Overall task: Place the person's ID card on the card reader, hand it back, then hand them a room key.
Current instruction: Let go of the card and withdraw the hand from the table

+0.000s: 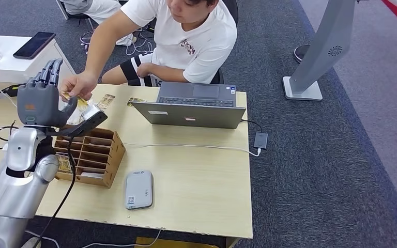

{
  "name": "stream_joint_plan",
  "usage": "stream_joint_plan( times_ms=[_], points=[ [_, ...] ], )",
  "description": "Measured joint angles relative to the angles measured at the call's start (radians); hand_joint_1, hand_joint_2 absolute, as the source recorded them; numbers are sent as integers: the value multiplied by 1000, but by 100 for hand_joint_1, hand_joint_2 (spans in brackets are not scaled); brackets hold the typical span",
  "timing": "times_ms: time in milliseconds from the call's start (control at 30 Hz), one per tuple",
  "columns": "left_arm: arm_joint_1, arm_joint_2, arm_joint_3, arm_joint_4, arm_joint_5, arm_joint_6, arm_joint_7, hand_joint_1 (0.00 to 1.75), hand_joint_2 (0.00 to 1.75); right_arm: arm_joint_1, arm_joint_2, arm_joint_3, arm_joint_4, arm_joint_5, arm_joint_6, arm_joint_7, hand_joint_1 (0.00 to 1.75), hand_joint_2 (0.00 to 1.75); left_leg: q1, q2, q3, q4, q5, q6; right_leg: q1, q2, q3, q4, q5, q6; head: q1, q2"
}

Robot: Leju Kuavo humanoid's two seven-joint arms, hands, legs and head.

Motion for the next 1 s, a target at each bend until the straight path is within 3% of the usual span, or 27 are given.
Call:
stream_joint_plan(
  times_ms=[167, 233, 300, 367, 433, 567, 633, 667, 733, 800, 900, 1000],
  points=[
    [147, 1, 44, -169, 118, 127, -112, 0, 175, 4, 0, -1, 0, -18, -4, -5, 0, 0, 0, 3, -2, 0, -1, 0, 0, 3, -1, 0, 0, 0, 0, 0],
    [256, -1, 82, -283, 304, 223, -259, 0, 175, 9, 0, -5, 0, -28, -5, -11, 0, 0, 0, 6, -1, 0, -3, 0, 0, 6, -2, 0, -1, 0, 0, 0],
    [397, -18, 152, -415, 576, 279, -480, 0, 175, 15, 1, -11, 0, -38, -6, -19, 0, 0, 0, 10, 1, 0, -7, -1, 0, 10, -2, 0, -3, 0, -1, 0],
    [518, -55, 247, -528, 777, 268, -661, 0, 175, 22, 1, -20, 0, -44, -9, -24, 0, 0, 0, 9, 2, 0, -9, -1, 0, 11, -2, -1, -6, 1, -2, 0],
    [583, -89, 323, -599, 839, 236, -730, 0, 175, 26, 2, -25, 0, -47, -11, -24, 0, 0, 0, 4, 1, 0, -10, 1, 0, 6, -1, -1, -9, 3, -2, 0],
    [639, -137, 408, -672, 869, 190, -760, 0, 175, 21, 3, -31, 0, -50, -12, -27, 0, 0, 0, 0, 1, -1, -9, 0, 0, 0, 4, 0, -9, 1, -2, 0],
    [681, -184, 480, -712, 1021, 111, -795, 0, 175, 23, 5, -39, 0, -56, -15, -32, 0, 0, 0, 3, 2, -1, -10, 0, 0, 2, 4, 0, -8, 0, -2, 0],
    [687, -225, 545, -728, 1133, 26, -810, 0, 175, 27, 6, -44, 0, -62, -18, -36, 0, 0, 0, 4, 3, -1, -9, 0, 0, 3, 4, 0, -9, 0, -3, 0],
    [637, -329, 749, -721, 1338, -176, -821, 0, 175, 33, 9, -56, 2, -70, -26, -45, 0, 0, 0, 0, 1, -1, -8, 2, 0, 0, 4, 0, -9, 1, -1, 0],
    [556, -440, 1014, -652, 1455, -279, -781, 0, 175, 34, 15, -66, 3, -71, -34, -54, 0, 0, 0, 0, 2, -1, -10, 1, 0, 1, 4, 0, -9, 1, 3, 0],
    [486, -566, 1345, -458, 1580, -218, -620, 0, 175, 35, 22, -73, 4, -64, -42, -55, 0, 0, -1, 11, 9, -1, -13, -1, -1, 11, 4, 0, -9, 0, -1, 0],
    [459, -654, 1496, -243, 1629, -165, -551, 0, 175, 35, 23, -74, 5, -51, -46, -43, 0, 0, 0, 9, 8, -1, -14, -1, 0, 10, 5, -1, -11, 2, -5, 0]
  ],
)
